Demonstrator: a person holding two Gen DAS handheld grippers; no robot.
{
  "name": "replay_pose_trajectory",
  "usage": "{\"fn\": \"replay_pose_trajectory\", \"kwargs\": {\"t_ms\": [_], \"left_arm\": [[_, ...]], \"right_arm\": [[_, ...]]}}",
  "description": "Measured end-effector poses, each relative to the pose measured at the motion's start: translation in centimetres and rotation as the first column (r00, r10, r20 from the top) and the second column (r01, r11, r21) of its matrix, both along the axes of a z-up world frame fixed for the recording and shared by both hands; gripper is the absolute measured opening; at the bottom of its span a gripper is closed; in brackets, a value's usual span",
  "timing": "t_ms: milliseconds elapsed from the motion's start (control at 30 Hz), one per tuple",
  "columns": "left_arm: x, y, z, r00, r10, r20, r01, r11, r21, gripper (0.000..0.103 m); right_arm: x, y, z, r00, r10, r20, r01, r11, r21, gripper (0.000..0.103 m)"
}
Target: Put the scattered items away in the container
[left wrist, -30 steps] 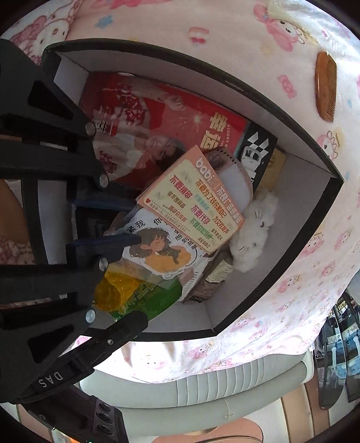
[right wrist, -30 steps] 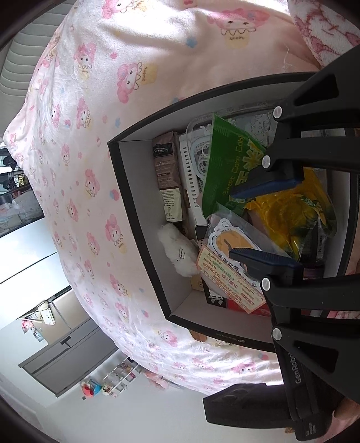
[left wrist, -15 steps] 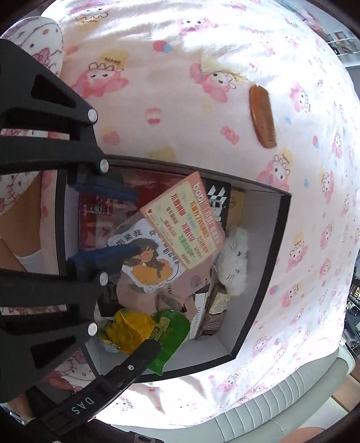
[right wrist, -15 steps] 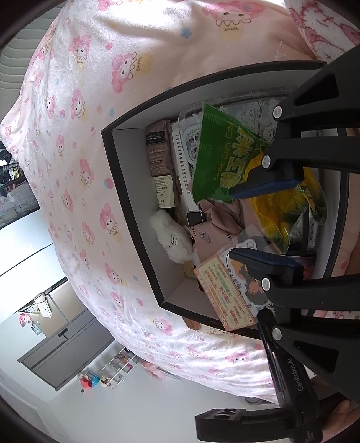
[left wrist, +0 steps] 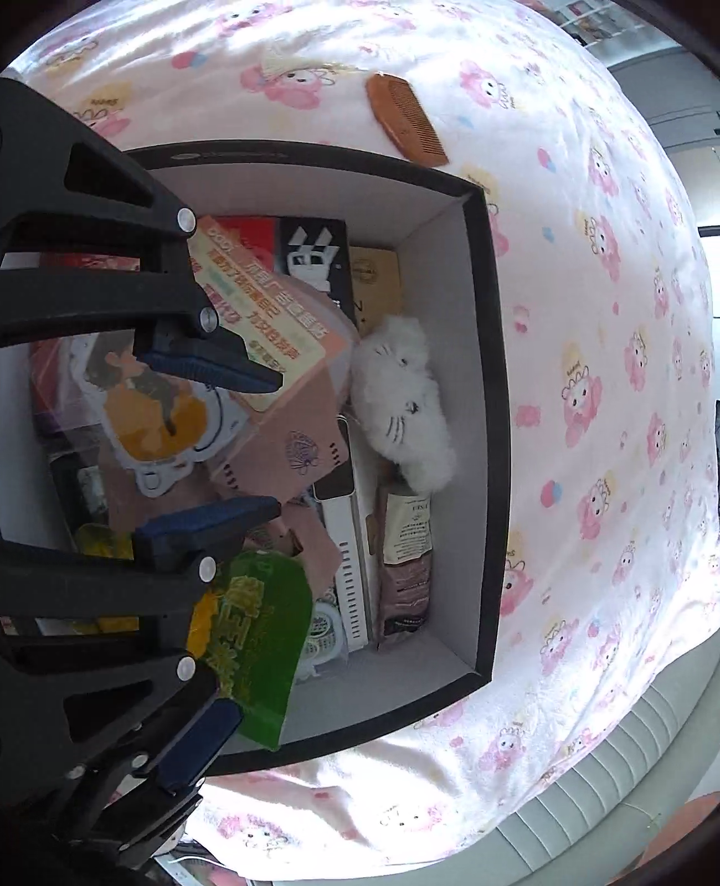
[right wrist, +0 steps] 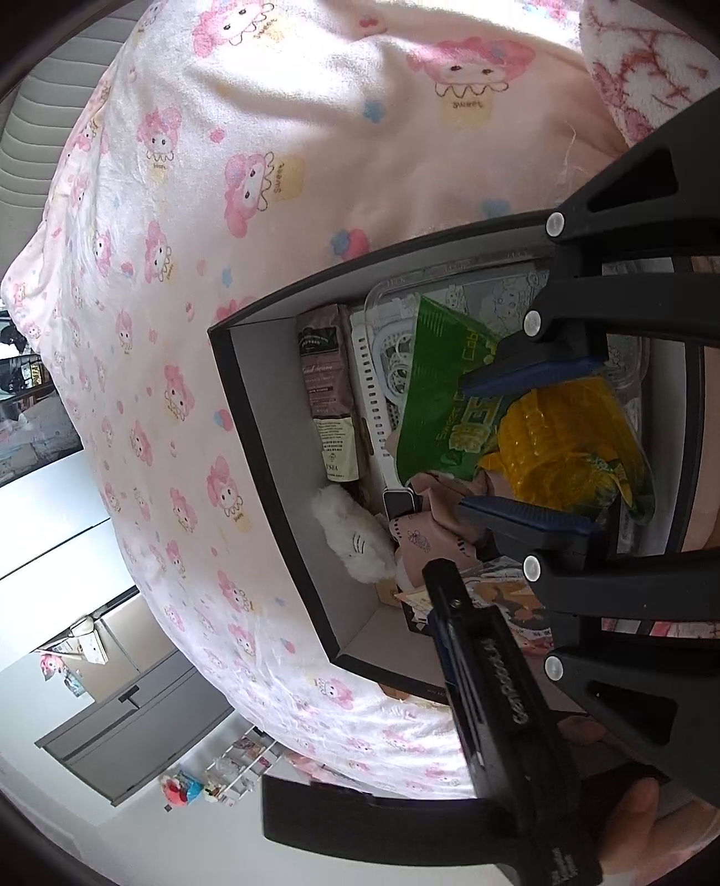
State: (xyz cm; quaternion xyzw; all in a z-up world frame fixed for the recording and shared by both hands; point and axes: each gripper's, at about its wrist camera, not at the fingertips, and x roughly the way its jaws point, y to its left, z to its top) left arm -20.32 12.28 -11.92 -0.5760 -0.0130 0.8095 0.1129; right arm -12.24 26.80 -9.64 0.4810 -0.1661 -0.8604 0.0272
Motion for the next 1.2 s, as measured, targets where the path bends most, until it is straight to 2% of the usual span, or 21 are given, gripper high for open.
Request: {"fn": "replay_pose_trajectory", "kwargs": {"t_ms": [100,200,300,367,567,667,867,967,1033,1200], "left_arm": [[-0.8,0.1,-1.0,0.998,0.006,0.058,-0.003,0.999,-0.051,0.039],[-0.2,-0.5,-1.8,0.992,-0.011,0.123,0.009,1.0,0.012,0.039],[1.3,-1.5,-1.6,0.989,-0.035,0.145,0.028,0.998,0.051,0.039],[2.2,-2.8,-0.9,0.989,-0.038,0.144,0.022,0.994,0.108,0.039],[3.8,-7.5,1.8,0.995,0.082,0.065,-0.09,0.986,0.139,0.039],[4.4,-8.5,2.0,0.994,0.097,0.041,-0.102,0.985,0.139,0.039],[4.4,-9.2,1.8,0.99,0.13,0.048,-0.137,0.973,0.186,0.04],[4.6,-9.3,2.3,0.993,0.11,0.037,-0.116,0.964,0.238,0.043],[4.5,-9.4,2.6,0.993,0.112,0.021,-0.114,0.966,0.234,0.045],[4.8,-10.5,2.9,0.992,0.125,0.021,-0.126,0.953,0.274,0.045]], "right_arm": [[-0.1,0.5,-0.2,1.0,-0.011,0.006,0.011,1.0,-0.01,0.033],[-0.2,0.3,-0.5,1.0,-0.003,0.013,0.004,1.0,-0.024,0.033],[-0.1,-0.3,-0.6,1.0,0.014,0.017,-0.014,1.0,-0.024,0.033],[-0.1,-0.9,-0.6,0.999,0.027,0.02,-0.027,0.999,-0.02,0.033],[-1.5,-3.9,-0.8,0.99,0.138,0.019,-0.138,0.99,0.003,0.036],[-2.6,-4.8,-0.3,0.995,0.101,-0.005,-0.099,0.982,0.16,0.036],[-5.6,-7.5,-1.3,0.968,0.233,0.094,-0.249,0.937,0.247,0.035],[-5.7,-7.9,-2.8,0.952,0.253,0.174,-0.291,0.924,0.247,0.035],[-5.4,-8.1,-3.4,0.942,0.265,0.206,-0.312,0.919,0.243,0.035],[-4.0,-8.9,-2.8,0.911,0.362,0.198,-0.386,0.918,0.095,0.035]]}}
